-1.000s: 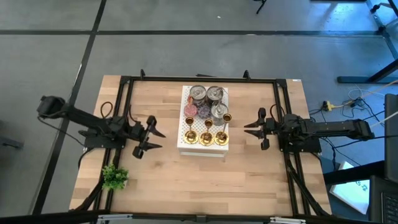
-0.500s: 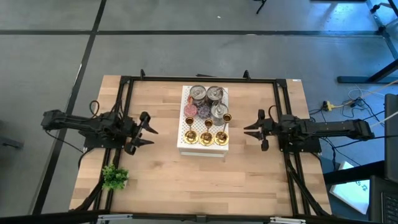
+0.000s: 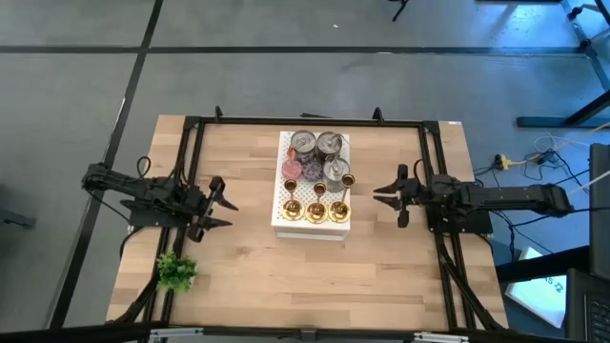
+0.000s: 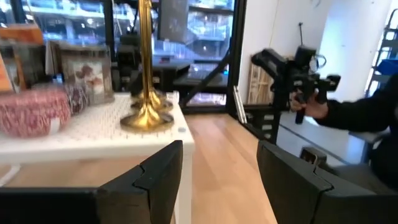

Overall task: Pick & Place candle stick holders
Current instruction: Return to Home Position

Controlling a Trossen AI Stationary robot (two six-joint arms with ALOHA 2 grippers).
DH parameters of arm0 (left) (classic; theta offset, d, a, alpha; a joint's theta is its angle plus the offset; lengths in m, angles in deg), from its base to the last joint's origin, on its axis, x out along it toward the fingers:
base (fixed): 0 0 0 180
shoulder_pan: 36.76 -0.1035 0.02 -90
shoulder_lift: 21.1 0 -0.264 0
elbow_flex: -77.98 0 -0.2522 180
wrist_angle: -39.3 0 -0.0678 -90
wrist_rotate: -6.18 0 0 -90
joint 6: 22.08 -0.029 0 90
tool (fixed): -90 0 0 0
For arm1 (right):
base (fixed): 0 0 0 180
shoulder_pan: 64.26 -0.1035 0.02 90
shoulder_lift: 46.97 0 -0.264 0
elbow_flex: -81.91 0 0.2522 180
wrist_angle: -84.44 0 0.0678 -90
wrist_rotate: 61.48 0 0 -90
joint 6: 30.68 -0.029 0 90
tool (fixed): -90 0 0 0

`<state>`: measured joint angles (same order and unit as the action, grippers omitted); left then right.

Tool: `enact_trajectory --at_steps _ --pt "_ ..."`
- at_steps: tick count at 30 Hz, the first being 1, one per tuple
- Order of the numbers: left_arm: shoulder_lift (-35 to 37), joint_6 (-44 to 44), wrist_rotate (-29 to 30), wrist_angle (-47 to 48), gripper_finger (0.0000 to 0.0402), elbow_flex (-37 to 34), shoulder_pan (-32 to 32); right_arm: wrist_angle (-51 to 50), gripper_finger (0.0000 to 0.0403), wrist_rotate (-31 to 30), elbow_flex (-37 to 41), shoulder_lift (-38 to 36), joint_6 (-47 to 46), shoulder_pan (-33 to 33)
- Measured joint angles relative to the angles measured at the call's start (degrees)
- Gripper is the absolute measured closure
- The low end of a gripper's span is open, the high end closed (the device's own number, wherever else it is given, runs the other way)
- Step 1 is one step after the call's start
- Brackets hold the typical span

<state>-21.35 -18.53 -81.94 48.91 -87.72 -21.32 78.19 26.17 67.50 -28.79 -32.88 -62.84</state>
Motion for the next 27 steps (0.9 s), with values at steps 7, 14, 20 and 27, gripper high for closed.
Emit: enact_trajectory --at_steps 7,14,20,27 --pt "0.2 1.1 1.9 3.0 0.0199 0.0 -0.6 -0.1 0.0314 3.3 0.0 -2.3 0.7 2.4" --pt "0.2 2.1 4.6 3.7 0.0199 0.4 -4.3 -4.5 0.0314 3.7 0.0 -6.9 0.2 4.4" --pt "-1.0 4.4 4.2 3.9 0.0199 0.5 -6.0 -6.5 0.0313 5.4 0.0 -8.9 -1.4 4.1" --pt "-1.5 4.3 4.1 3.9 0.0199 0.5 -6.0 -6.4 0.0313 6.1 0.0 -8.9 -0.9 1.8"
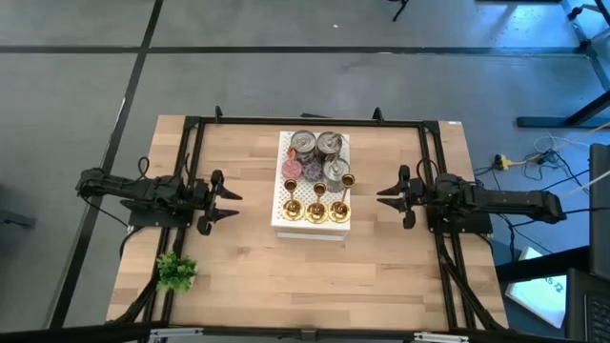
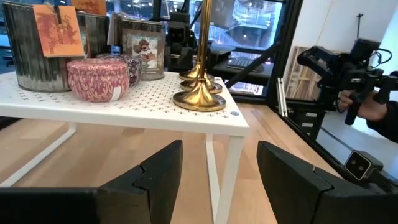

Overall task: Pick & Place candle stick holders
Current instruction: Return to Home Position

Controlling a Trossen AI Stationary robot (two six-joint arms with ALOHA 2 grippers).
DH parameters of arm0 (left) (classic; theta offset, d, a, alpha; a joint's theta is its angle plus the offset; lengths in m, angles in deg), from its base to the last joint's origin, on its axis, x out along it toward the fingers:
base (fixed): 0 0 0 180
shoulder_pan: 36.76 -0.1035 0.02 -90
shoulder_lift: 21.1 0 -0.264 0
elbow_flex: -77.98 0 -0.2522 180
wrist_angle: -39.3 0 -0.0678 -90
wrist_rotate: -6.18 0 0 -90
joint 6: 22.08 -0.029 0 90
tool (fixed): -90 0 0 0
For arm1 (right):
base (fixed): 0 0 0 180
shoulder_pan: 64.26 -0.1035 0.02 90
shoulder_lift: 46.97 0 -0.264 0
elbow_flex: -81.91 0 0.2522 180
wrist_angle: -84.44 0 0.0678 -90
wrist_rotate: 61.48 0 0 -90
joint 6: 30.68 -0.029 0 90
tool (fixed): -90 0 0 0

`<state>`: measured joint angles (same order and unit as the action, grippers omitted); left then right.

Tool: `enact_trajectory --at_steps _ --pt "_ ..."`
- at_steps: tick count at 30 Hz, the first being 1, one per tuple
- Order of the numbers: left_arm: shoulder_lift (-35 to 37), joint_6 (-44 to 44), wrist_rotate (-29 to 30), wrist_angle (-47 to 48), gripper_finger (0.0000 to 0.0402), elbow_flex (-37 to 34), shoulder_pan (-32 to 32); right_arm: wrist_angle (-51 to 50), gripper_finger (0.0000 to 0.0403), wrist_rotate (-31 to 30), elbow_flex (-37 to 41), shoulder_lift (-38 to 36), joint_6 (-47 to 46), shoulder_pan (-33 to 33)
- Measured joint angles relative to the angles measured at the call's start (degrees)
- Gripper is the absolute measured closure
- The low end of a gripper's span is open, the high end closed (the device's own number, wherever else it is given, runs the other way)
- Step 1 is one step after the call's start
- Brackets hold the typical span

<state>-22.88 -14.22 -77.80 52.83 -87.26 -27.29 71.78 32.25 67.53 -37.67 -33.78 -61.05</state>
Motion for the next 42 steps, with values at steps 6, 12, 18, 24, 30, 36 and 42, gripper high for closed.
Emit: enact_trajectory --at_steps 6,12,18,24,30,36,42 --pt "0.0 0.0 0.0 0.0 0.0199 0.0 0.0 0.0 0.0313 0.0 0.0 0.0 -4.2 -0.4" --pt "0.0 0.0 0.0 0.0 0.0199 0.0 0.0 0.0 0.0313 0.0 0.0 0.0 -4.4 -0.4" --pt "0.0 0.0 -0.1 0.0 0.0199 0.0 0.0 0.0 0.0313 -0.1 0.0 0.0 -4.4 -0.4" --pt "0.0 0.0 -0.1 0.0 0.0199 0.0 0.0 0.0 0.0313 -0.1 0.0 0.0 -4.4 -0.4" --pt "0.0 -0.1 -0.1 0.0 0.0199 0.0 0.0 0.0 0.0313 -0.1 0.0 0.0 -4.4 -0.4" --pt "0.0 -0.1 -0.1 0.0 0.0199 0.0 0.0 0.0 0.0313 -0.1 0.0 0.0 -4.4 -0.4" --pt "0.0 -0.1 -0.1 0.0 0.0199 0.0 0.0 0.0 0.0313 -0.1 0.0 0.0 -4.4 -0.4"
